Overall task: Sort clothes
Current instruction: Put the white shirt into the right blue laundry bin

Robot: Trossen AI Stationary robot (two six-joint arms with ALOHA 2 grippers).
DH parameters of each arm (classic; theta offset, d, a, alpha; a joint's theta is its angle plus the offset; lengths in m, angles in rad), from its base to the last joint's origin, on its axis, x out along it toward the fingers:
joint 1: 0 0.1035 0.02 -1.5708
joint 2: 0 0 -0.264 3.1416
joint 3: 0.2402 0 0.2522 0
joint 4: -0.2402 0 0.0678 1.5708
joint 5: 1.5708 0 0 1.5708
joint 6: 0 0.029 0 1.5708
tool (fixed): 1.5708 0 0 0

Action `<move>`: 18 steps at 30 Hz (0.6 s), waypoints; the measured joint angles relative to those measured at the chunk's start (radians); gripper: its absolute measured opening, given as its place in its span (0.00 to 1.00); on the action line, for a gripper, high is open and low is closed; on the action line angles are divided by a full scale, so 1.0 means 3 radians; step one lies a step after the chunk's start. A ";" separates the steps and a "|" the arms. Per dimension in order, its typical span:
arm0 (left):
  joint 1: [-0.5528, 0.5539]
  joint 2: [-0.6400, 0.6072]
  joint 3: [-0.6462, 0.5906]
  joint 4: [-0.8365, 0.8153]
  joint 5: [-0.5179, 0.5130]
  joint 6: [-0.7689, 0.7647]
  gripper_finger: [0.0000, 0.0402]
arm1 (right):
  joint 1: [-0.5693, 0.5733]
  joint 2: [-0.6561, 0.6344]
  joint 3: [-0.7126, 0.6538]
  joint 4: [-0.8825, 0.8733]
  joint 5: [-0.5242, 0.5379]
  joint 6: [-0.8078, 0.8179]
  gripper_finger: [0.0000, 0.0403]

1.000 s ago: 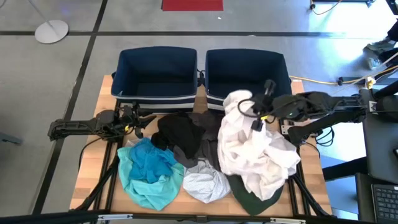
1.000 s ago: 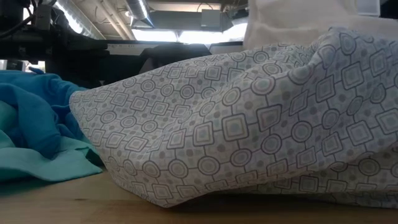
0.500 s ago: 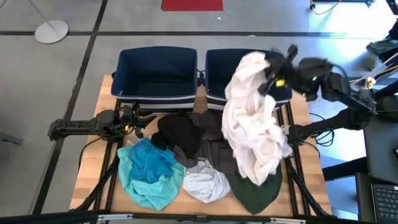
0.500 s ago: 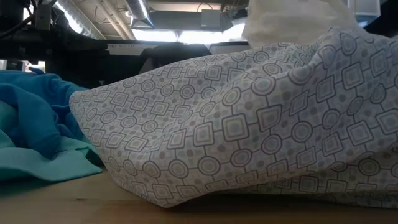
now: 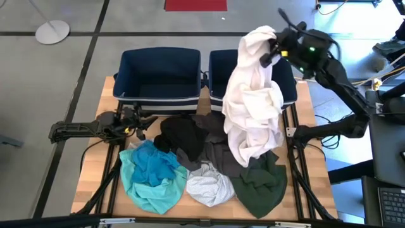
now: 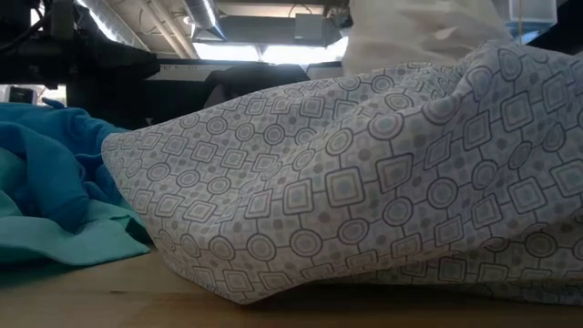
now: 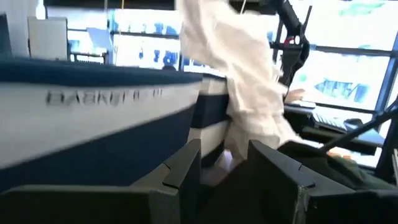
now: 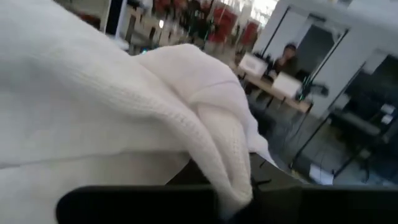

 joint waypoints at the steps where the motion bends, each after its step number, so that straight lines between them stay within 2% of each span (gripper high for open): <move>1: 0.0000 0.0000 -0.0001 0.0003 0.0001 0.0029 0.31 | -0.0045 0.0056 -0.0001 -0.0062 -0.0043 0.0043 0.04; 10: 0.0000 0.0000 -0.0001 -0.0010 0.0001 0.0058 0.31 | -0.0157 0.0609 -0.0006 -0.0912 -0.0161 0.0414 0.04; 14: 0.0000 0.0000 -0.0001 -0.0055 0.0001 0.0058 0.31 | -0.0146 0.0818 -0.0008 -0.0986 0.0000 0.0584 0.04; 18: 0.0001 0.0001 -0.0001 -0.0096 0.0001 0.0058 0.31 | -0.0148 0.0925 -0.0008 -0.1047 -0.0069 0.0645 0.15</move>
